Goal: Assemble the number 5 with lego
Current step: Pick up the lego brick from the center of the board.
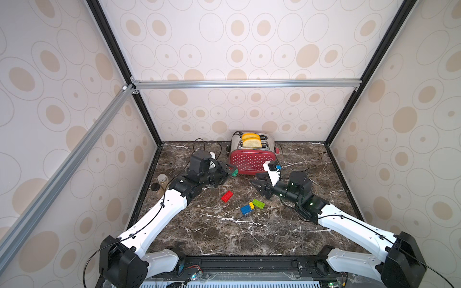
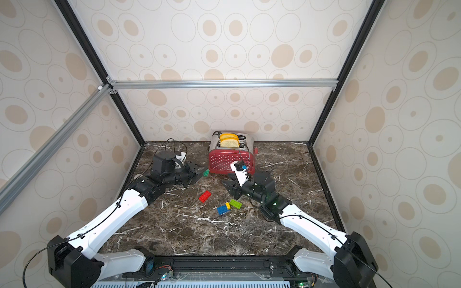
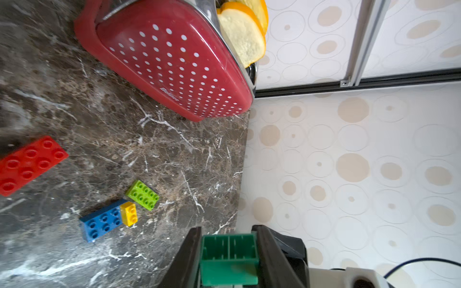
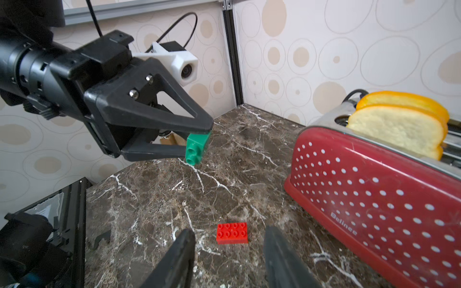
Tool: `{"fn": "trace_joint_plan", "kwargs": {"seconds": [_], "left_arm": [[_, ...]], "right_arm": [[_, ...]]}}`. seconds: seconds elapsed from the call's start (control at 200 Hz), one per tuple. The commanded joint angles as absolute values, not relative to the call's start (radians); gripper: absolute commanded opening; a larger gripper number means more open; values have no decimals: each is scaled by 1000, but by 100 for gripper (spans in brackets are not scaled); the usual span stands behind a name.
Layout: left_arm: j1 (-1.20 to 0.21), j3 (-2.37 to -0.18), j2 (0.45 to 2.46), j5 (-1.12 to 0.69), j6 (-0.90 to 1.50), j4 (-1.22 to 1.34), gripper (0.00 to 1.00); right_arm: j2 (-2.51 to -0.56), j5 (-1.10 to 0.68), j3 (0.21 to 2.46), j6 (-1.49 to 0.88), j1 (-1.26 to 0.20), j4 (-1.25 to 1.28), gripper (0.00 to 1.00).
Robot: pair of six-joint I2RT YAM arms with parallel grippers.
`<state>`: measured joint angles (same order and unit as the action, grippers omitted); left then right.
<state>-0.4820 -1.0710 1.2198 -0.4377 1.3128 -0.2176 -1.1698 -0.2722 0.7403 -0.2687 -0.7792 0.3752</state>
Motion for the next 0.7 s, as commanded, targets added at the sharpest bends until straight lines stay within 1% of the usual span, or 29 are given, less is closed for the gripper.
{"fn": "trace_joint_plan", "kwargs": {"seconds": [0.0, 0.11, 0.521, 0.696], "left_arm": [[-476, -1054, 1188, -480, 1414, -108, 32], [-477, -1033, 1180, -495, 1456, -61, 32], [-476, -1005, 1149, -512, 1483, -43, 33], [-476, -1000, 1142, -512, 1481, -44, 33]], "right_arm": [[-1206, -249, 761, -229, -797, 491, 52], [-1251, -245, 789, -222, -803, 509, 52], [-1355, -282, 902, -235, -834, 547, 51], [-1388, -301, 940, -249, -840, 539, 49]]}}
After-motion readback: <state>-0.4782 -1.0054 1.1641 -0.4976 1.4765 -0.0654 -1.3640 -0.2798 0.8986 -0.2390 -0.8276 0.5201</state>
